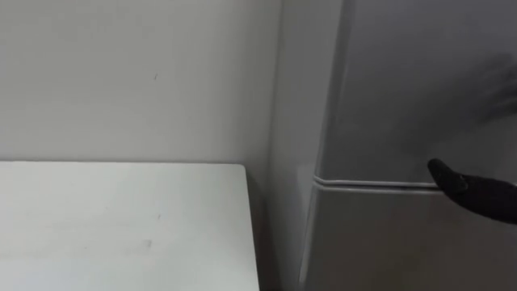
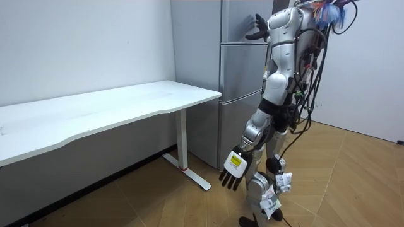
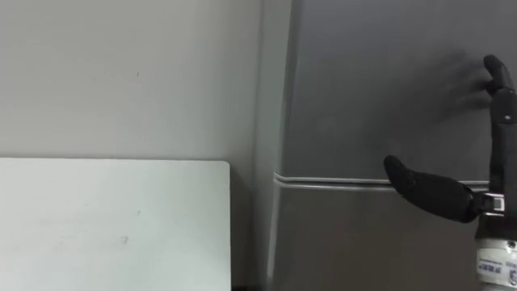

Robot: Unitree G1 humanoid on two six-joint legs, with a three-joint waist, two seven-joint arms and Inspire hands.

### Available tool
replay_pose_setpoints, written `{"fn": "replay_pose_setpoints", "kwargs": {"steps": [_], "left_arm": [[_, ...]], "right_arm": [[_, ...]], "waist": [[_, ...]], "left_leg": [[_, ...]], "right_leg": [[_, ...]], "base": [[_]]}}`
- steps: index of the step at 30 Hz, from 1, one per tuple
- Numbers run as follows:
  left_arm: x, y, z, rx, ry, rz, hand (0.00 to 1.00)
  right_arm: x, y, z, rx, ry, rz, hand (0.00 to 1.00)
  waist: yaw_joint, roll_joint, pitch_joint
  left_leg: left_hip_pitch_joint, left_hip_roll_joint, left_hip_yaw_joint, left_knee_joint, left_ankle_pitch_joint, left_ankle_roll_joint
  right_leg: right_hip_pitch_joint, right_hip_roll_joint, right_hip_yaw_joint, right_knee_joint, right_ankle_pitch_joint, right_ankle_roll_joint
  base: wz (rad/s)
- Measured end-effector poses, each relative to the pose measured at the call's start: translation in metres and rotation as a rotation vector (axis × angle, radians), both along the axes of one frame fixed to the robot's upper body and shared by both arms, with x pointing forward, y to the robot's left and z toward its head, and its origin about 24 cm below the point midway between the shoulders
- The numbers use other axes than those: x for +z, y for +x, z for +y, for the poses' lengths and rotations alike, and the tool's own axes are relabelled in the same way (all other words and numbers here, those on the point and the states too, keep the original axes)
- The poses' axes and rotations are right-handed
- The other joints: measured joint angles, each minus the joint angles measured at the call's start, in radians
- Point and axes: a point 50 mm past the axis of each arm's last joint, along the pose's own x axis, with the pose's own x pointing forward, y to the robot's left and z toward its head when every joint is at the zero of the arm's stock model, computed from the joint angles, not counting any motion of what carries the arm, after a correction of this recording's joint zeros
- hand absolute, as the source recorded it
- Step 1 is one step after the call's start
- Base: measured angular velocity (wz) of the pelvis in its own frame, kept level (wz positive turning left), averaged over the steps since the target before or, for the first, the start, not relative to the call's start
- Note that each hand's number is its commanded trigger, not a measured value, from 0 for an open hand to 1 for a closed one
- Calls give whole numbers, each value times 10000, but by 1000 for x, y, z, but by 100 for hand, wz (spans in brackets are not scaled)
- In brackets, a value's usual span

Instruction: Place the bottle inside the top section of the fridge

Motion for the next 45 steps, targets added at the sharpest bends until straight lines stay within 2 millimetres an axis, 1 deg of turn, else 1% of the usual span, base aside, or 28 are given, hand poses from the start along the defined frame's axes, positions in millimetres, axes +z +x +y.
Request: {"fn": "replay_pose_setpoints", "kwargs": {"steps": [2, 3, 4, 5, 6, 8, 12, 15, 18, 21, 22, 24, 26, 30, 31, 32, 33, 34, 35, 36, 38, 39, 40, 41, 42, 43, 44, 45], "left_arm": [[1, -2, 2, 243, 35, -31, 0], [1, -3, 3, 332, 64, -41, 0], [2, -5, 5, 549, 98, -98, 0], [3, -6, 6, 682, 147, -194, 0], [3, -5, 7, 706, 171, -229, 0], [3, -6, 8, 776, 219, -280, 0], [5, -2, 10, 912, 305, -493, 0], [6, 1, 12, 929, 372, -671, 0], [5, 0, 11, 936, 383, -680, 0], [4, -1, 7, 993, 330, -693, 0], [4, -2, 5, 1048, 350, -682, 0], [4, -3, 4, 1266, 391, -695, 0], [3, -2, 5, 1466, 528, -742, 0], [3, -6, 5, 2218, 461, -855, 0], [4, -7, 5, 2348, 511, -876, 0], [4, -6, 5, 2469, 509, -957, 0], [4, -6, 5, 2464, 508, -959, 0], [4, -7, 5, 2469, 517, -936, 0], [4, -7, 5, 2476, 532, -923, 0], [4, -7, 5, 2484, 562, -900, 0], [2, -6, 2, 2409, 565, -826, 0], [2, -6, 1, 2459, 513, -854, 0], [1, -5, -3, 2456, 415, -866, 0], [0, -5, -4, 2428, 381, -854, 0], [-1, -5, -7, 2466, 310, -854, 0], [-2, -4, -11, 2491, 232, -856, 0], [-2, -4, -13, 2490, 185, -857, 0], [-3, -4, -13, 2491, 175, -851, 0]], "right_arm": [[2, -7, -19, -954, 270, -177, 0], [2, -8, -24, -1178, 335, -221, 0], [4, -11, -32, -1520, 472, -300, 0], [6, -15, -39, -1873, 523, -441, 0], [7, -18, -42, -2041, 548, -512, 0], [8, -23, -50, -2496, 698, -651, 0], [3, -34, -63, -3024, 1115, -564, 0], [-5, -41, -71, -3391, 1491, -406, 0], [-21, -46, -79, -3760, 1814, 195, 0], [-39, -55, -87, -4241, 1948, 1024, 0], [-43, -58, -89, -4343, 1962, 1238, 0], [-52, -61, -90, -4564, 2074, 1530, 0], [-74, -71, -93, -5062, 2448, 2252, 0], [-100, -86, -89, -5541, 2856, 3107, 0], [-112, -92, -88, -5661, 2920, 3658, 0], [-123, -97, -86, -5780, 3125, 4100, 0], [-127, -99, -85, -5813, 3228, 4261, 0], [-137, -102, -80, -5800, 3356, 4673, 0], [-143, -104, -79, -5792, 3417, 4945, 0], [-157, -110, -75, -5859, 3569, 5516, 0], [-184, -120, -65, -6004, 3984, 6708, 0], [-190, -122, -63, -5984, 4035, 7016, 0], [-203, -128, -57, -5918, 4107, 7657, 0], [-208, -131, -55, -5907, 4086, 7990, 0], [-220, -139, -51, -5928, 4115, 8680, 0], [-229, -147, -48, -5934, 4191, 9239, 0], [-237, -152, -44, -5839, 4205, 9745, 0], [-240, -155, -42, -5802, 4220, 9962, 0]], "waist": [[-133, -28, -18], [-167, -29, -19], [-237, -22, -14], [-284, 9, 14], [-306, 9, 22], [-491, 35, 22], [-531, 22, 27], [-539, -14, 48], [-547, 4, 40], [-538, -7, 46], [-513, 19, 54], [-486, 74, 36], [-455, 67, 34], [-493, 71, 35], [-491, 31, 33], [-446, 12, 39], [-437, 19, 40], [-457, 39, 44], [-458, 51, 47], [-451, 68, 54], [-469, 161, 68], [-467, 175, 63], [-449, 301, 39], [-457, 302, 39], [-452, 370, -5], [-453, 389, -47], [-450, 462, -38], [-451, 494, -36]], "left_leg": [[-7, -15, -31, -10, -1, 2], [-2, -15, -27, -13, -1, 2], [5, -18, -41, -18, -3, 4], [6, -18, -41, -28, -4, 4], [9, -18, -40, -38, -4, 4], [20, -14, -17, -73, -4, 1], [25, -2, 3, -73, -6, -3], [30, -15, 9, -96, -6, -3], [27, -17, 50, -95, -7, -2], [17, -18, 97, -185, -14, 6], [14, -18, 125, -205, -14, 6], [30, -7, 166, -219, -12, 5], [36, 11, 211, -222, -8, -1], [27, 5, 224, -210, -7, -2], [40, -1, 222, -199, -8, -2], [41, -5, 224, -198, -9, -1], [39, -7, 224, -199, -9, -1], [51, -13, 224, -205, -10, 0], [77, -16, 224, -212, -10, 1], [155, -21, 222, -238, -12, 2], [189, -21, 222, -251, -26, 3], [189, -21, 224, -275, -29, 5], [194, -22, 236, -322, -31, 10], [201, -24, 243, -340, -31, 10], [211, -28, 248, -361, -31, 11], [213, -34, 241, -366, -31, 11], [193, -35, 234, -368, -31, 12], [188, -34, 237, -368, -29, 11]], "right_leg": [[-1, -4, -21, -13, -22, 20], [3, -3, -20, -9, -28, 26], [3, -5, -20, -1, -50, 37], [-1, -3, -13, -6, -61, 40], [-5, -2, -11, -8, -67, 42], [15, 12, -18, -76, -82, 42], [25, 27, 7, -124, -82, 40], [9, 21, 30, -124, -84, 41], [3, 19, 67, -118, -87, 46], [-57, 18, 86, -100, -99, 59], [-88, 20, 109, -88, -99, 59], [-144, 31, 142, -88, -95, 55], [-148, 42, 146, -78, -95, 50], [-73, 31, 111, -124, -102, 48], [-44, 25, 106, -143, -111, 56], [-61, 22, 115, -137, -122, 63], [-72, 20, 115, -136, -124, 64], [-62, 16, 117, -142, -125, 67], [-49, 15, 117, -143, -127, 69], [-31, 13, 120, -139, -132, 75], [-11, 8, 120, -145, -151, 79], [-18, 10, 129, -140, -151, 80], [-46, 11, 147, -138, -152, 81], [-49, 10, 152, -132, -152, 81], [-46, 10, 154, -120, -152, 82], [-36, 6, 143, -107, -158, 91], [-41, 5, 137, -106, -161, 94], [-37, 7, 135, -106, -163, 91]], "base": [[6], [0], [0], [0], [0], [0], [-3], [-1], [-1], [0], [-8], [-6], [-3], [1], [0], [0], [0], [0], [0], [0], [0], [0], [0], [0], [0], [0], [0], [0]]}}
